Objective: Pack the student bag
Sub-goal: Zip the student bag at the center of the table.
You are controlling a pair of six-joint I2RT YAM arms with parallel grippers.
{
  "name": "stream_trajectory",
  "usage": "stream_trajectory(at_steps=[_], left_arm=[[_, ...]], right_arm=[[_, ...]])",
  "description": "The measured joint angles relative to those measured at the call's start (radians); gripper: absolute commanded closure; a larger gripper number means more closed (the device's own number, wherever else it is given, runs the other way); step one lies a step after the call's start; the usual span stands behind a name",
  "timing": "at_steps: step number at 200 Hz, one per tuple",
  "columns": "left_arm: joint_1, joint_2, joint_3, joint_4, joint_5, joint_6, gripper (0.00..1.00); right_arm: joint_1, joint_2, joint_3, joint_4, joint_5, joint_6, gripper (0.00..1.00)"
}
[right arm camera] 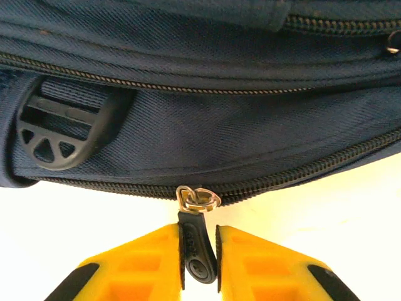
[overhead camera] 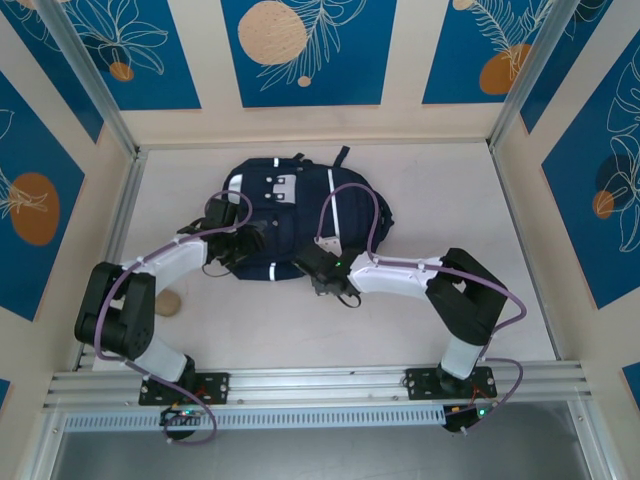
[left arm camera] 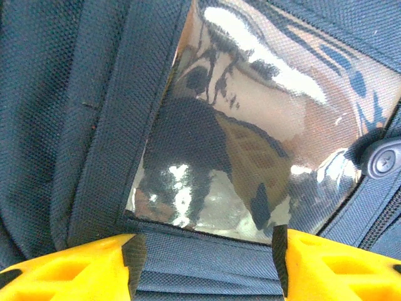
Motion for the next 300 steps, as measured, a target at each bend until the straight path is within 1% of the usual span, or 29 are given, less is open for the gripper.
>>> stream_trajectory(at_steps=[40,73,105,125,148,183,214,240,246,258,276,282,300], left_arm=[[0.002,0.005,0.000,0.000,0.000,0.017,0.41],[0.005,0.013,0.003,0.000,0.001,0.021,0.42],[0.008,0.023,0.006,0.011,0.009,0.024,0.42],[0.015,0.023,0.007,0.015,0.024,0.025,0.42],[0.029,0.014,0.008,0.010,0.041,0.036,0.41],[0.076,-0.070,0.010,-0.045,0.013,0.051,0.34],[0.084,-0.194,0.009,-0.095,0.008,0.047,0.32],[0.084,-0.279,-0.027,-0.095,0.034,0.020,0.31],[0.084,-0.291,-0.041,-0.095,0.046,0.013,0.32],[0.084,-0.302,-0.070,-0.095,0.072,-0.006,0.31],[0.084,-0.310,-0.111,-0.095,0.113,-0.038,0.32],[0.082,-0.311,-0.123,-0.094,0.126,-0.051,0.31],[0.066,-0.317,-0.153,-0.080,0.156,-0.092,0.32]], right_arm=[[-0.007,-0.003,-0.009,0.011,-0.003,-0.026,0.90],[-0.029,-0.040,-0.051,0.053,-0.027,-0.060,0.90],[-0.084,-0.100,-0.096,0.072,-0.044,-0.071,0.90],[-0.125,-0.136,-0.123,0.075,-0.052,-0.075,0.94],[-0.145,-0.166,-0.142,0.090,-0.077,-0.110,1.00],[-0.150,-0.163,-0.155,0.128,-0.199,-0.204,1.00],[-0.111,-0.073,-0.086,0.185,-0.333,-0.248,1.00],[-0.078,-0.003,-0.002,0.210,-0.363,-0.249,1.00],[-0.073,0.003,0.011,0.210,-0.360,-0.242,0.97],[-0.061,0.006,0.026,0.205,-0.341,-0.220,0.84],[-0.047,0.004,0.035,0.178,-0.285,-0.185,0.70],[-0.042,0.002,0.035,0.160,-0.261,-0.173,0.67],[-0.026,-0.011,0.034,0.085,-0.174,-0.118,0.61]])
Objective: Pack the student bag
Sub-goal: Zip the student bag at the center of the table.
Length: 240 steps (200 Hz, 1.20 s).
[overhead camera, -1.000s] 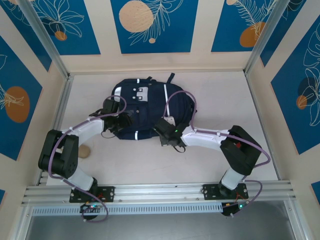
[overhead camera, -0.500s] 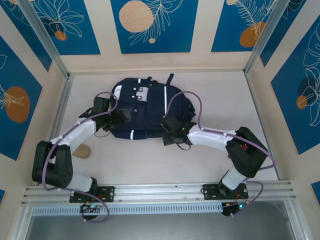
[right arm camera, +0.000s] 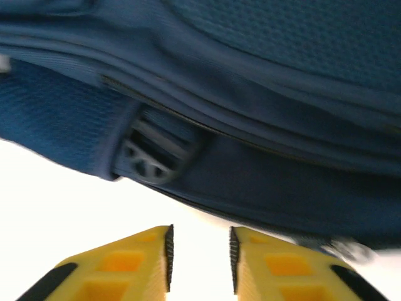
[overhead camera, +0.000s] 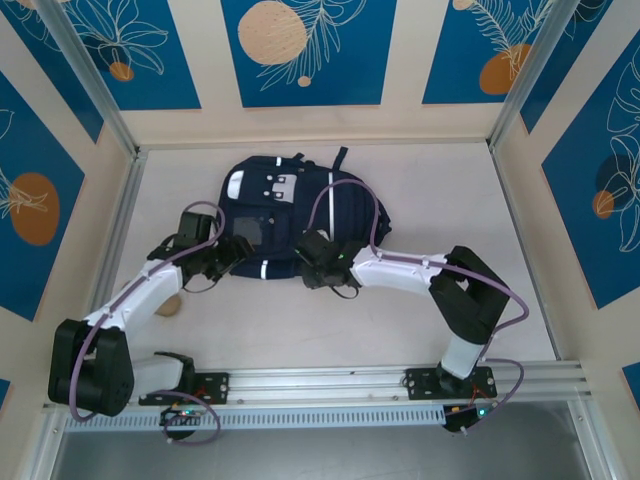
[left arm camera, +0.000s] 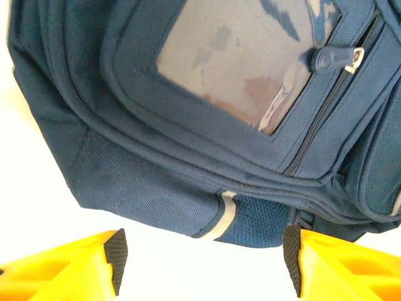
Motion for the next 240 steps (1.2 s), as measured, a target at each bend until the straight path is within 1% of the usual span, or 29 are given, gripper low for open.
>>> stream_trajectory(at_steps=[12,31,49,68,105,148,174,187,209,232,240], left_arm=[[-0.019,-0.004,-0.018,0.021,0.007,-0.028,0.33],[-0.079,-0.003,-0.043,0.061,0.009,-0.076,0.36],[-0.143,0.002,-0.070,0.109,-0.001,-0.135,0.38],[-0.187,0.032,-0.097,0.166,-0.011,-0.191,0.38],[-0.214,0.108,-0.113,0.237,-0.044,-0.270,0.39],[-0.222,0.161,-0.128,0.309,-0.087,-0.333,0.46],[-0.224,0.179,-0.133,0.335,-0.127,-0.348,0.55],[-0.225,0.179,-0.140,0.347,-0.154,-0.352,0.60],[-0.228,0.183,-0.152,0.369,-0.207,-0.357,0.75],[-0.230,0.190,-0.155,0.393,-0.238,-0.356,0.81],[-0.230,0.195,-0.155,0.397,-0.245,-0.356,0.82]], right_arm=[[0.011,-0.011,-0.002,-0.048,0.051,0.033,0.60],[0.019,-0.030,-0.023,-0.099,0.117,0.077,0.59],[0.021,-0.031,-0.042,-0.122,0.149,0.093,0.59],[0.021,-0.018,-0.050,-0.124,0.165,0.091,0.60],[0.020,0.038,-0.048,-0.079,0.176,0.064,0.64],[0.016,0.099,-0.031,-0.053,0.213,0.047,0.68],[0.016,0.108,-0.023,-0.032,0.234,0.037,0.69],[0.016,0.109,-0.022,-0.025,0.245,0.032,0.71],[0.017,0.113,-0.017,-0.020,0.274,0.030,0.76],[0.021,0.117,0.002,-0.042,0.310,0.042,0.80],[0.025,0.117,0.006,-0.049,0.322,0.045,0.82]])
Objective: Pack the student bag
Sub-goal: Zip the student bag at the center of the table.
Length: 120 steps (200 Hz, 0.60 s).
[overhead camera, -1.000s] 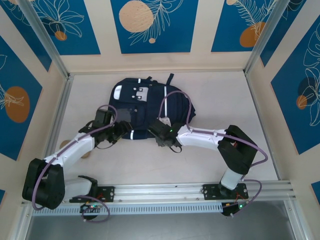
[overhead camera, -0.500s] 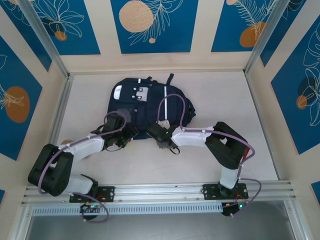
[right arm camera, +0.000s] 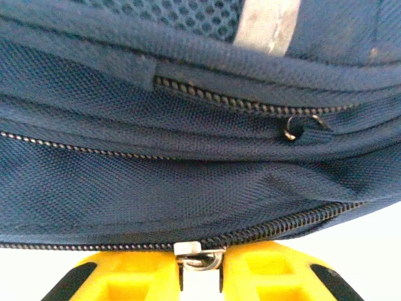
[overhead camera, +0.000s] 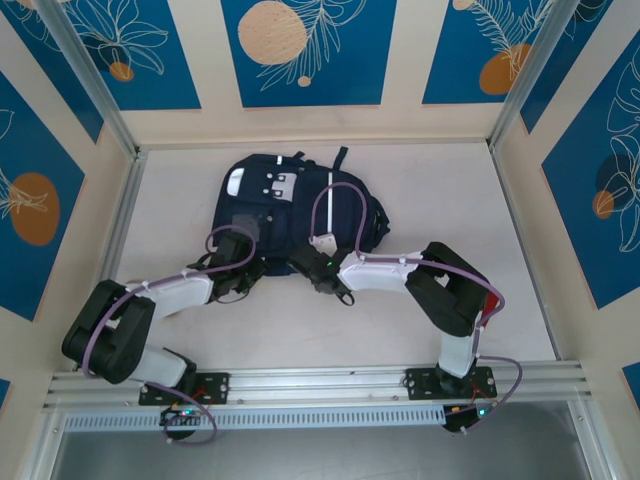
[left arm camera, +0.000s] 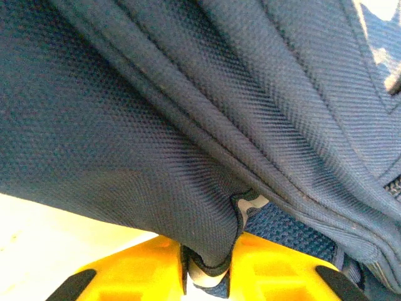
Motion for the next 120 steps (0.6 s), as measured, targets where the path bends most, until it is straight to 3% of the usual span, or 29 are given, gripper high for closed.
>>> stream_trajectory(at_steps=[38,69,120], left_arm=[[-0.002,0.010,0.000,0.011,-0.010,0.002,0.86],[-0.002,0.012,0.003,0.011,-0.019,0.012,0.87],[-0.002,0.013,0.006,0.007,-0.032,0.020,0.88]], right_arm=[[0.021,0.003,0.006,-0.023,0.026,0.005,0.86],[0.021,0.009,0.006,-0.035,0.033,0.017,0.71],[0.026,0.009,0.006,-0.045,0.061,0.021,0.77]])
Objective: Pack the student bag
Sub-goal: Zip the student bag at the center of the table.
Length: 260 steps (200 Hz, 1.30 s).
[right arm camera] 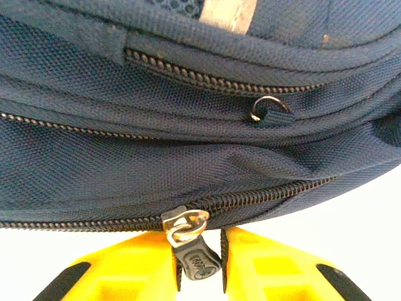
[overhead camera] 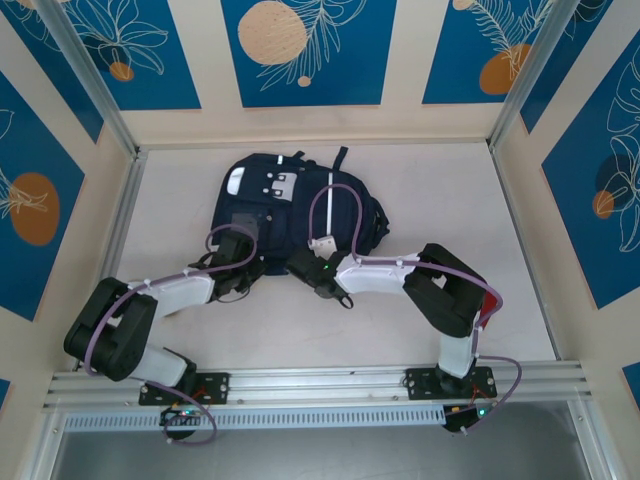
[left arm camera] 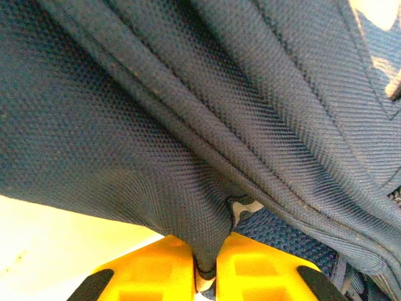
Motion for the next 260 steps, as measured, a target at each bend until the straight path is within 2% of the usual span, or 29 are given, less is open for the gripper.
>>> stream_trajectory(at_steps=[42,80,119,133,165,215,250,260], left_arm=[[0.000,0.007,0.006,-0.003,-0.004,0.000,0.88],[0.000,0.007,0.008,-0.007,-0.004,0.006,0.88],[0.000,0.007,0.011,-0.013,-0.004,0.007,0.95],[0.000,0.007,0.013,-0.016,-0.005,0.007,1.00],[0.000,0.008,0.014,-0.019,-0.007,0.023,1.00],[0.008,0.021,0.019,-0.016,0.001,0.034,1.00],[0.023,0.018,0.021,-0.016,0.019,0.055,1.00],[0.027,0.011,0.022,-0.027,0.019,0.065,0.93]], right_arm=[[0.015,-0.003,-0.006,0.000,0.021,-0.037,0.82],[0.026,-0.034,-0.032,0.010,0.024,-0.052,0.93],[0.018,-0.040,-0.042,0.029,0.016,-0.064,0.99],[0.013,-0.040,-0.045,0.032,0.016,-0.065,1.00],[-0.003,-0.059,-0.077,0.030,0.017,-0.050,1.00],[-0.064,-0.186,-0.177,0.037,0.005,-0.027,1.00],[-0.132,-0.237,-0.201,0.053,-0.087,-0.049,1.00],[-0.143,-0.241,-0.201,0.068,-0.143,-0.080,1.00]])
